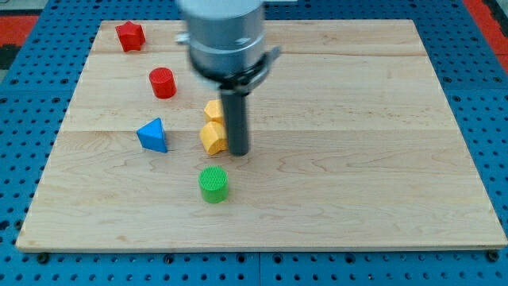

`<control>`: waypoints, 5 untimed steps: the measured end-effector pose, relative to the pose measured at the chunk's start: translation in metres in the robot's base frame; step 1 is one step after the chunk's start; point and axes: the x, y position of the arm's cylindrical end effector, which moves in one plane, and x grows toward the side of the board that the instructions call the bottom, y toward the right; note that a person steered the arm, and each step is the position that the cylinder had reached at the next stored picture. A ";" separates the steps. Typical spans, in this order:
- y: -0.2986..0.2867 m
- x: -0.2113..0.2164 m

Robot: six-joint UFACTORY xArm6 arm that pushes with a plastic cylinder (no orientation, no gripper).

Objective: Move green circle to the top right

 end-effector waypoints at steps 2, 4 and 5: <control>-0.121 0.055; 0.001 0.088; 0.011 0.009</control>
